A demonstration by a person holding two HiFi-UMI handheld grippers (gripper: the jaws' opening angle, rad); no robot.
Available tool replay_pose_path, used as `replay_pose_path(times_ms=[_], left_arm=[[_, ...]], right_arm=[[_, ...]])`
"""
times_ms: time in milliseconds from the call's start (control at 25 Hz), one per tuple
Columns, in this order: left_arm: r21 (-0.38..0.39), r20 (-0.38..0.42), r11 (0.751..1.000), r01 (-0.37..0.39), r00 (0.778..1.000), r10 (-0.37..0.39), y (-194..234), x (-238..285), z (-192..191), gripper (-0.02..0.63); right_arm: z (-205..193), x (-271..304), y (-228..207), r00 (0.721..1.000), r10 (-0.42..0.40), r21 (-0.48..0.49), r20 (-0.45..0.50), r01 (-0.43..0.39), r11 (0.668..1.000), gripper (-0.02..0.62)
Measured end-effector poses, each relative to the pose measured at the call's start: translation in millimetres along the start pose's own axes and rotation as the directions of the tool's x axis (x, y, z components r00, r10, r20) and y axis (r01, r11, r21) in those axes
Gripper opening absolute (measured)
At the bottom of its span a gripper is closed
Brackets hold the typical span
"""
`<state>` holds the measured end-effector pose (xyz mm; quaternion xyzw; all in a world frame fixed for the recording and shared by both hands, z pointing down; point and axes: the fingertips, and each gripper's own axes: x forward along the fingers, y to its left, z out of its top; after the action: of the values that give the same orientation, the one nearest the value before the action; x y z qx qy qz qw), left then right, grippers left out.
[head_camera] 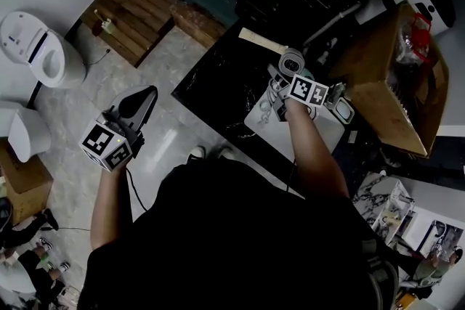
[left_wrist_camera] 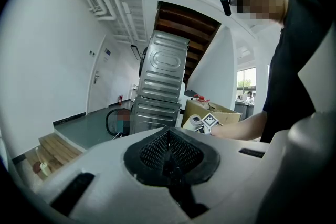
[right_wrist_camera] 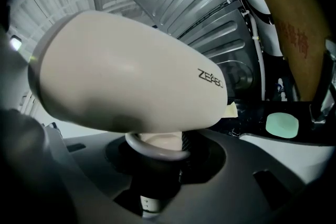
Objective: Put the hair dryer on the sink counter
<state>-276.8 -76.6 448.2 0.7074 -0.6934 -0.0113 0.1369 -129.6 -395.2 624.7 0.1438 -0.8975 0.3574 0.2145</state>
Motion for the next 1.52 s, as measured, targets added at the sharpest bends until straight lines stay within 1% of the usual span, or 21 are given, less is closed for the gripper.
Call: replay_pose_path(times_ms=[160, 280, 440, 640, 800, 920, 1000, 1080, 1160, 1280, 1520], left_arm=[[-0.016, -0.009, 1.0, -0.001, 1.0, 0.0, -3, 0, -6, 0.015], [-0.048, -0.023, 0.999, 0.001, 1.0, -0.002, -6, -5, -11, 0.015], [-0.09, -0.032, 0.996, -0.024, 0.999, 0.021, -1, -12, -12, 0.015], [-0.087, -0.05, 0.996, -0.032, 0.998, 0.028, 4, -15, -25, 0.015], [-0.094, -0.058, 0.995, -0.041, 0.998, 0.036, 7, -12, -28, 0.015], [-0.091, -0.057, 0.995, -0.039, 0.998, 0.033, 7, -10, -29, 0.015], [-0.103, -0.058, 0.994, -0.041, 0.998, 0.035, 8, -12, -30, 0.015], [-0.1, -0.062, 0.993, -0.056, 0.997, 0.05, 11, -15, -32, 0.015], [-0.084, -0.069, 0.994, -0.076, 0.995, 0.07, 15, -20, -34, 0.015], [-0.086, -0.078, 0.992, -0.095, 0.993, 0.089, 20, -28, -37, 0.015], [-0.096, -0.083, 0.99, -0.108, 0.992, 0.1, 24, -30, -41, 0.015]], right_arm=[[-9, 19, -9, 0.998, -0.032, -0.018, -0.048, 0.031, 0.999, 0.165], [-20, 33, -14, 0.994, -0.06, -0.036, -0.092, 0.057, 0.998, 0.165], [-28, 53, -20, 0.988, -0.084, -0.056, -0.132, 0.078, 0.995, 0.166], [-38, 77, -29, 0.975, -0.121, -0.086, -0.185, 0.106, 0.991, 0.166], [-49, 93, -31, 0.962, -0.138, -0.128, -0.235, 0.11, 0.986, 0.166], [-58, 101, -37, 0.951, -0.154, -0.141, -0.267, 0.119, 0.983, 0.166], [-63, 107, -41, 0.944, -0.167, -0.145, -0.286, 0.13, 0.981, 0.166], [-66, 112, -42, 0.936, -0.179, -0.158, -0.304, 0.136, 0.978, 0.166], [-70, 117, -41, 0.924, -0.196, -0.194, -0.328, 0.137, 0.971, 0.166], [-73, 126, -38, 0.907, -0.221, -0.241, -0.358, 0.139, 0.96, 0.166], [-76, 135, -42, 0.885, -0.254, -0.267, -0.391, 0.155, 0.951, 0.167]])
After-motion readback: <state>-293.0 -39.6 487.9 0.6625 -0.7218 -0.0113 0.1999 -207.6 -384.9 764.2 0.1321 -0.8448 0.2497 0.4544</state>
